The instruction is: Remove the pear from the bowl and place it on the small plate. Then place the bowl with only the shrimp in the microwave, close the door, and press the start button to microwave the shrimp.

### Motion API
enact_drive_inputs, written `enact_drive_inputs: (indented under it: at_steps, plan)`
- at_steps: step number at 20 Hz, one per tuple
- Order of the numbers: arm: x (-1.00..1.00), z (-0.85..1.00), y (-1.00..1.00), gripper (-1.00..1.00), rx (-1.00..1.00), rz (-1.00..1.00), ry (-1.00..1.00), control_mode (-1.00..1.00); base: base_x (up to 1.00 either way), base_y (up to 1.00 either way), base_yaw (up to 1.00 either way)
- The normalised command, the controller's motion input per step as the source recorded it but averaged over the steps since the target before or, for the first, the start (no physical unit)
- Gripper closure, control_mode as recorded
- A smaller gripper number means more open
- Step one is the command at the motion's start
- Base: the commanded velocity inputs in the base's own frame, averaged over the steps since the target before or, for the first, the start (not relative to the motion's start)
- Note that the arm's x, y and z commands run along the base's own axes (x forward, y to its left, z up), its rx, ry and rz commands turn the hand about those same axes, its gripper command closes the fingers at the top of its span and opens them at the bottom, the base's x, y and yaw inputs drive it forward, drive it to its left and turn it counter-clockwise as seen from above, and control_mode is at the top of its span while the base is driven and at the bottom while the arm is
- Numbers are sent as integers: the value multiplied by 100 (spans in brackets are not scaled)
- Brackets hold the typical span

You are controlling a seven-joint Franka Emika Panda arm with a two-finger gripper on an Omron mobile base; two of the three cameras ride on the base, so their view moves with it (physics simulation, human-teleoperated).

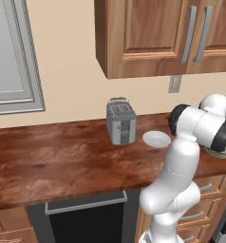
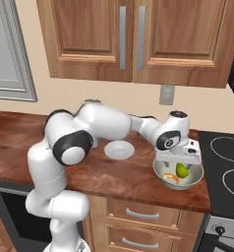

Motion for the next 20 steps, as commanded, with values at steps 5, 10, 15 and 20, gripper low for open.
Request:
enact_drive_inputs:
  at_steps: [5, 10, 15, 20]
  plan:
    - [35, -13, -17, -100, 2, 0, 0, -100, 0, 0, 0]
    - [20, -22, -19, -100, 1, 1, 1, -100, 0, 0, 0]
    - [8, -29, -7, -100, 0, 0, 3, -100, 0, 0, 0]
    - [0, -34, 19, -100, 0, 0, 2, -100, 0, 0, 0]
